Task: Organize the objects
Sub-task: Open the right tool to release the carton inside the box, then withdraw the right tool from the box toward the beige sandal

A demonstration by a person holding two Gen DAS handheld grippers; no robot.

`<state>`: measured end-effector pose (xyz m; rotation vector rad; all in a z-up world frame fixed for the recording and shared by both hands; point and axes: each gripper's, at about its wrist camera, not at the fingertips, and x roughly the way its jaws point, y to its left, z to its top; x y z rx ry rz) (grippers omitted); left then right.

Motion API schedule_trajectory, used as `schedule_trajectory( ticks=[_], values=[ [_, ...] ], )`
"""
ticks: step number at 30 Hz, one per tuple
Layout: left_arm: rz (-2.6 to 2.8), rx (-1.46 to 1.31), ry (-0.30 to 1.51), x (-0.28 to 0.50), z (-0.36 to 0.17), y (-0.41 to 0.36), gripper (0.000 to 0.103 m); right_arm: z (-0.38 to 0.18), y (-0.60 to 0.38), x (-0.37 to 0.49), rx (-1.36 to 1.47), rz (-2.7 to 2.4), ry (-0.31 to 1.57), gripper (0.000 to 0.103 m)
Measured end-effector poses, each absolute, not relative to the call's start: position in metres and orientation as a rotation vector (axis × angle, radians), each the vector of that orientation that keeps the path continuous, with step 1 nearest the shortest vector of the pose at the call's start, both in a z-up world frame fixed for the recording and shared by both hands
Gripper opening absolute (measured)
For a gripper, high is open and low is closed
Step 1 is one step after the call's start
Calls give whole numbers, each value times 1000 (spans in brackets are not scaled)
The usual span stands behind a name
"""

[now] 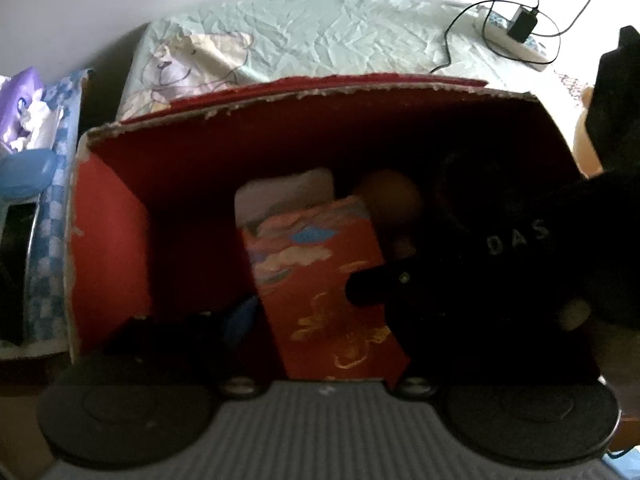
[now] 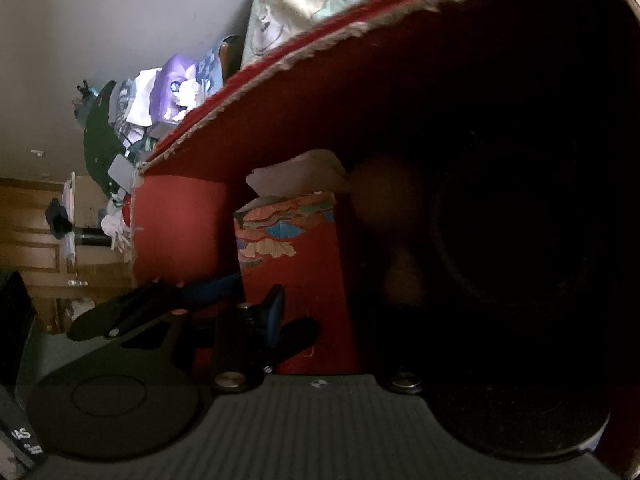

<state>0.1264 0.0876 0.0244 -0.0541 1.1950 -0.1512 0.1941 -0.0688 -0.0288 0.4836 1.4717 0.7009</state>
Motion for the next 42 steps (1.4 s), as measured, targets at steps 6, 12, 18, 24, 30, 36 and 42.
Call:
schedule_trajectory(
  ticks=[6,12,18,24,30,36,42],
  values=[
    [-220,-22,1182,128,26,67,68,-22,-69,179,457,716,1424,42],
    [-161,0,1134,126,39,75,70,-3,-79,168,353,706,1208,42],
    [-53,-84,1204,144,28,101,69,-1,-103,170,491,723,1056,34],
    [-87,-110,1246,150,19,98,65,0,-98,169,458,727,991,33],
    [-124,-57,1234,151,18,85,66,-2,-96,168,461,740,981,33],
    [-151,-17,1214,144,15,67,64,-1,-95,167,426,733,981,33],
    [-128,8,1169,133,24,73,65,0,-95,165,423,735,976,34]
  ],
)
